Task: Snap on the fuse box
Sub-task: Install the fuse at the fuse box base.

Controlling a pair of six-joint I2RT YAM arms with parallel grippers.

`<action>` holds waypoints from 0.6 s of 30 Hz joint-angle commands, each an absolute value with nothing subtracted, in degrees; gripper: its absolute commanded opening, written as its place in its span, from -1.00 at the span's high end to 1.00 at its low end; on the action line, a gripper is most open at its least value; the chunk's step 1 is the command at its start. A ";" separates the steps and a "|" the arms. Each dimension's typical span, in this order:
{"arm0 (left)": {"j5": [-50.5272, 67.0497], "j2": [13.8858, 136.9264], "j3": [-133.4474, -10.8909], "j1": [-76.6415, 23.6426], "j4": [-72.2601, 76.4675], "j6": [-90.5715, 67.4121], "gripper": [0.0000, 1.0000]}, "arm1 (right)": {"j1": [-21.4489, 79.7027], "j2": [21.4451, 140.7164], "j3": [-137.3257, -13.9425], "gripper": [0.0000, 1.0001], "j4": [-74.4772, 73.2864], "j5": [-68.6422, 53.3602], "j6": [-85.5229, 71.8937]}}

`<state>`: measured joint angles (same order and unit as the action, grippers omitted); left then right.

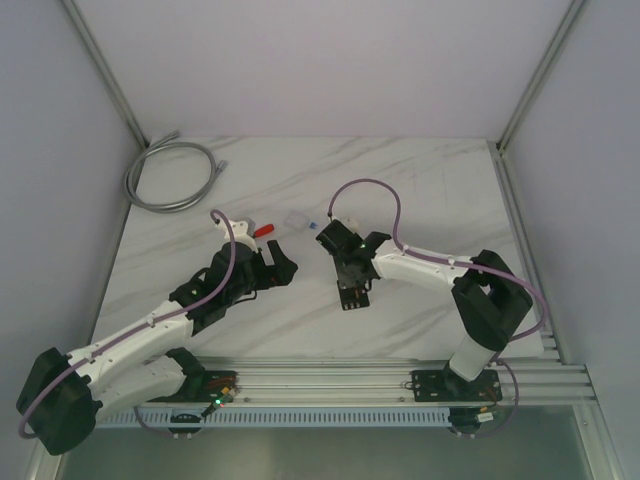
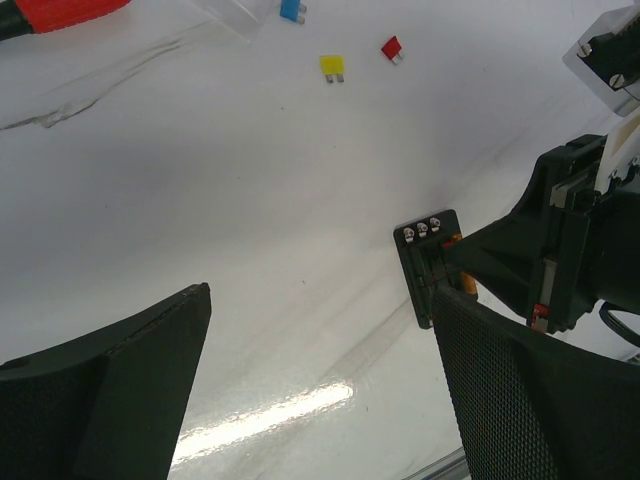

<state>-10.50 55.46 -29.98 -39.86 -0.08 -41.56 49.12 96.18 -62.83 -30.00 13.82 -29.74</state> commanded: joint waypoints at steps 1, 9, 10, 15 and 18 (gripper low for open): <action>-9.84 55.22 -30.41 -39.64 -0.44 -42.10 -1.00 | 49.48 97.15 -61.99 1.00 -29.48 15.53 -30.50; -9.85 55.19 -30.45 -39.64 -0.41 -42.02 -1.00 | 49.47 97.56 -61.46 1.00 -28.90 15.38 -30.56; -9.84 55.20 -30.47 -39.59 -0.45 -42.01 -1.00 | 49.47 97.66 -61.33 1.00 -28.79 15.38 -30.52; -9.89 55.16 -30.41 -39.64 -0.44 -42.14 -1.00 | 49.48 98.35 -60.53 1.00 -28.33 15.14 -30.60; -9.93 55.11 -30.33 -39.68 -0.44 -42.16 -1.00 | 49.48 98.91 -60.30 1.00 -28.32 15.02 -30.76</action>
<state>-10.46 55.46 -29.98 -39.86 -0.08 -41.56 49.12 96.42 -62.28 -29.15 13.87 -29.78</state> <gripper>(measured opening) 0.998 0.048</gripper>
